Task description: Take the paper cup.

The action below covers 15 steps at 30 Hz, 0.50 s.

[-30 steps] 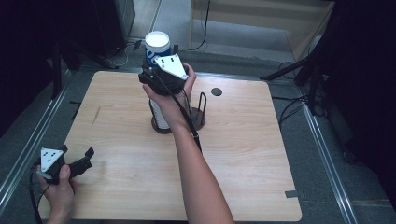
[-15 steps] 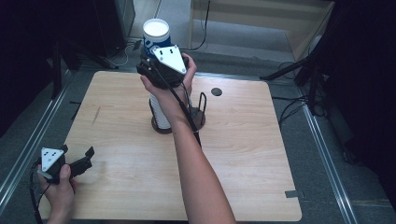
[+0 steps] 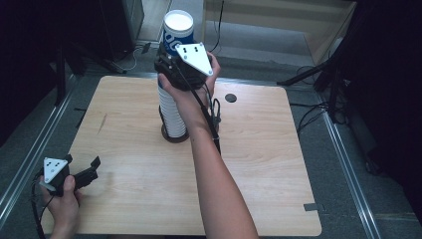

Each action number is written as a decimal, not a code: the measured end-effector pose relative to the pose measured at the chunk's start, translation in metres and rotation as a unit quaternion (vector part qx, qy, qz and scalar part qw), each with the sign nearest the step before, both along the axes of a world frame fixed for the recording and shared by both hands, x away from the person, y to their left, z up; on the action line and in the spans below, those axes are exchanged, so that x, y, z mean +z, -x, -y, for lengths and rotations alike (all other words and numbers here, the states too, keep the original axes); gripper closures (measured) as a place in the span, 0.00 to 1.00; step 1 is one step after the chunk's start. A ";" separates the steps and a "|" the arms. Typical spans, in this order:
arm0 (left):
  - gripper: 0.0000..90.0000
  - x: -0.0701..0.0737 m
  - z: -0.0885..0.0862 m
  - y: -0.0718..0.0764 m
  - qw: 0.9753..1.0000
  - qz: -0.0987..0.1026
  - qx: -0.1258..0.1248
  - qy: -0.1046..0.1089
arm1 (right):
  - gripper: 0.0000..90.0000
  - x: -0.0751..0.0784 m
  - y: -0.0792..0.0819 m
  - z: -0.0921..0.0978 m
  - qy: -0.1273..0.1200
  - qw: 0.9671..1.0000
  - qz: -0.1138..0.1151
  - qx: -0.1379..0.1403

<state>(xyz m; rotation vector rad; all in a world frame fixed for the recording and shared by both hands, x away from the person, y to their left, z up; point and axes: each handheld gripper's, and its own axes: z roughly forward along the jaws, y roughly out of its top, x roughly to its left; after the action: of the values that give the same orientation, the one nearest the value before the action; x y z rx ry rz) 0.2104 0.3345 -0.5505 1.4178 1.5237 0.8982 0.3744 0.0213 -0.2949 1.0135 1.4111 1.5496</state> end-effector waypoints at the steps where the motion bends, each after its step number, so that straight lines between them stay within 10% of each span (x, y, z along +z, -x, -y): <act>1: 0.09 0.000 0.000 0.000 1.000 0.001 0.001 0.000 | 0.25 0.000 0.001 0.004 0.002 1.000 0.001 -0.002; 15: 0.09 0.000 0.002 0.000 1.000 0.001 0.007 -0.011 | 0.25 -0.008 0.007 0.038 0.010 1.000 -0.004 -0.023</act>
<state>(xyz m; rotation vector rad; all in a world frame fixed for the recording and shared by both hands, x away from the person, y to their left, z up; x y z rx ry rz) 0.2107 0.3323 -0.5505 1.4235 1.5292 0.9269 0.3673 -0.0164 -0.3024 1.0341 1.3964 1.4958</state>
